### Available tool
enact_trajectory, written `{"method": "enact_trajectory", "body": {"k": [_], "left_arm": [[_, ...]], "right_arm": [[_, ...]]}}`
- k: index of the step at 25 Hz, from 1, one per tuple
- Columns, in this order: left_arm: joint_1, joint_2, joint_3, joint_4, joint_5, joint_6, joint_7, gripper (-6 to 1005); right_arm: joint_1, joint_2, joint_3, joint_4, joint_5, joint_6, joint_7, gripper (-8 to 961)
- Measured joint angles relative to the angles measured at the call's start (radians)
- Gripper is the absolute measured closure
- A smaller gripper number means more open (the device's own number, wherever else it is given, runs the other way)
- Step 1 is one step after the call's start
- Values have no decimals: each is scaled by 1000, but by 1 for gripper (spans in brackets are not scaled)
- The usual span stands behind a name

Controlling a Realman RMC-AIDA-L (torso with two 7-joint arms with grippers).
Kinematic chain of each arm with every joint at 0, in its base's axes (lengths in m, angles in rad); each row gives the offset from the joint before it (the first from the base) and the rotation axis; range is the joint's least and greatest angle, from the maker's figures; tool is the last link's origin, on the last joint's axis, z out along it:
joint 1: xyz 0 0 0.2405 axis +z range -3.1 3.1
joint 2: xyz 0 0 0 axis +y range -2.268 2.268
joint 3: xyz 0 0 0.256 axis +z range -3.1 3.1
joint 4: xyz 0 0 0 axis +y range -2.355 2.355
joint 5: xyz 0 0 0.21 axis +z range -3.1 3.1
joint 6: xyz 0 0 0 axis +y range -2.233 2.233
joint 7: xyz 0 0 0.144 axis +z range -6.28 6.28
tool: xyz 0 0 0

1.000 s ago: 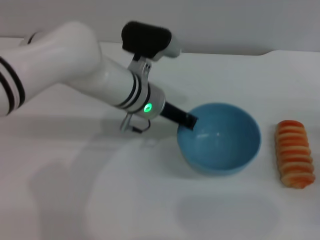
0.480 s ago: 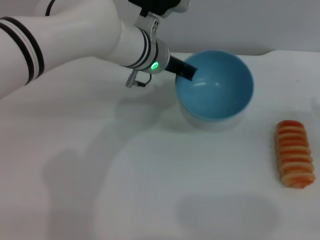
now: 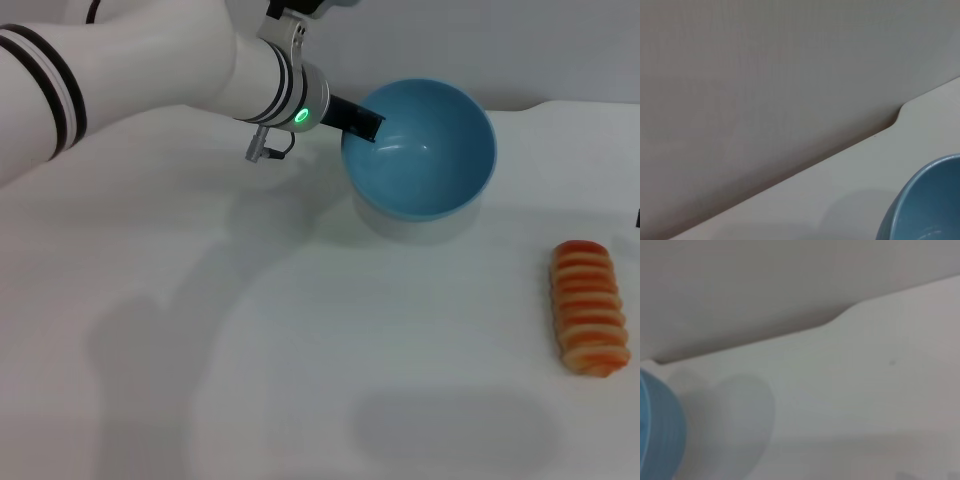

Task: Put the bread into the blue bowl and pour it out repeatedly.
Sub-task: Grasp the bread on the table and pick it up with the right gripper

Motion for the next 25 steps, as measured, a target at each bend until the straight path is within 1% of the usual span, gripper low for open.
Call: {"method": "enact_trajectory", "body": {"k": [1,2,3,7,8,9,10,11,13,15,25], "left_arm": [[0,0,0,-1,0,0,0,1000],[0,-1,-1,-1,0,0,0,1000],[0,-1,-1,-1,0,0,0,1001],[6,-3,-2,-2,1,0,0,1001],[8,-3,-2,-2,0,-1,0,1001],[12,-5,2,-2,-2,-3,0,1001],[14,-6,5,-2,-3,-5,0,1001],[14,-6,5,-2,-3,-5,0,1000],[19,-6,8,-2,-4,-7,0,1000],[24,-6,8,4,-4,-5,0,1000],[26,-7,9,8,-7,0,9,1000]], "right_arm": [[1,1,-4,2,-5,-3,1,326],[-2,8,-16,4,-7,-2,1,326],[-2,8,-16,4,-7,-2,1,326],[-16,25,-59,7,-10,-1,2,326],[-20,30,-65,8,-10,1,2,326],[-26,48,-71,11,-10,5,-9,326],[-28,55,-73,11,-10,9,-16,326],[-28,55,-73,11,-10,9,-16,326],[-31,67,-76,15,-10,21,-25,326],[-31,71,-79,33,-10,34,-26,326],[7,67,-99,154,-26,119,-18,344]]}}
